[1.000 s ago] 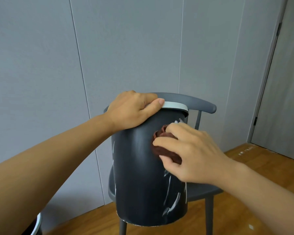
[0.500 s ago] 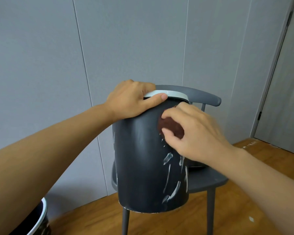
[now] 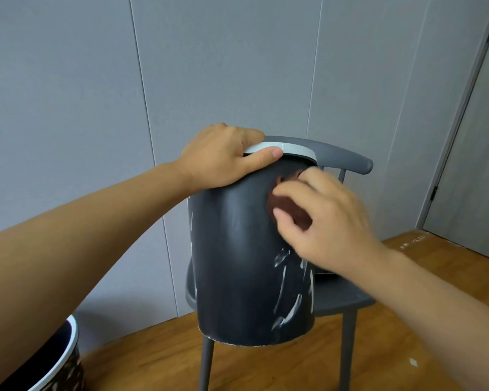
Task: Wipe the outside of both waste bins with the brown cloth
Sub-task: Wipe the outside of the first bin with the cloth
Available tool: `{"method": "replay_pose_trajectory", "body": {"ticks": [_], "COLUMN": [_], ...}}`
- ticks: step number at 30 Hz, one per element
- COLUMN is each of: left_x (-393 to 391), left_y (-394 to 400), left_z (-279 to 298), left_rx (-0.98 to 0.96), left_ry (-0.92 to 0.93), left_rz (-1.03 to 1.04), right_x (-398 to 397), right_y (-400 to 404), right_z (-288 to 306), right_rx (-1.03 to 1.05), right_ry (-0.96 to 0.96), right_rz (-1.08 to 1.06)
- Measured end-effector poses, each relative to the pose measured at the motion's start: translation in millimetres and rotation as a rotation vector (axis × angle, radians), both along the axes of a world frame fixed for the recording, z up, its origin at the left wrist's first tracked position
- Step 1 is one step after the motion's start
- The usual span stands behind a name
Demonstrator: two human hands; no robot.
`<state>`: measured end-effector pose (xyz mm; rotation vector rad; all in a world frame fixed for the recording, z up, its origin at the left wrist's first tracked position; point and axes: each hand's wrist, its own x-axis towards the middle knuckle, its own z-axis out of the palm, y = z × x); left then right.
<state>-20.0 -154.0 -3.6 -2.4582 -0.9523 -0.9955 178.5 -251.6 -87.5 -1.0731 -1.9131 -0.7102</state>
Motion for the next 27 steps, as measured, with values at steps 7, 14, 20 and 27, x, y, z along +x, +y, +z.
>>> {"method": "replay_pose_trajectory", "body": {"ticks": [7, 14, 20, 27], "left_x": [-1.3, 0.1, 1.6, -2.1], "left_y": [-0.8, 3.7, 4.0, 10.5], "left_z": [0.0, 2.3, 0.5, 3.1], "left_rx": [-0.027, -0.057, -0.045, -0.109], "left_ry": [-0.016, -0.014, -0.019, -0.051], "left_rz": [0.019, 0.001, -0.004, 0.05], "right_x": [7.6, -0.6, 8.2, -0.3], "right_y": [-26.7, -22.2, -37.0, -21.3], "right_z": [-27.2, -41.8, -51.4, -52.8], "right_rx": [-0.184, -0.116, -0.229, -0.124], "right_ry": [-0.283, 0.011, -0.212, 0.084], "right_rz": [0.167, 0.076, 0.203, 0.054]}}
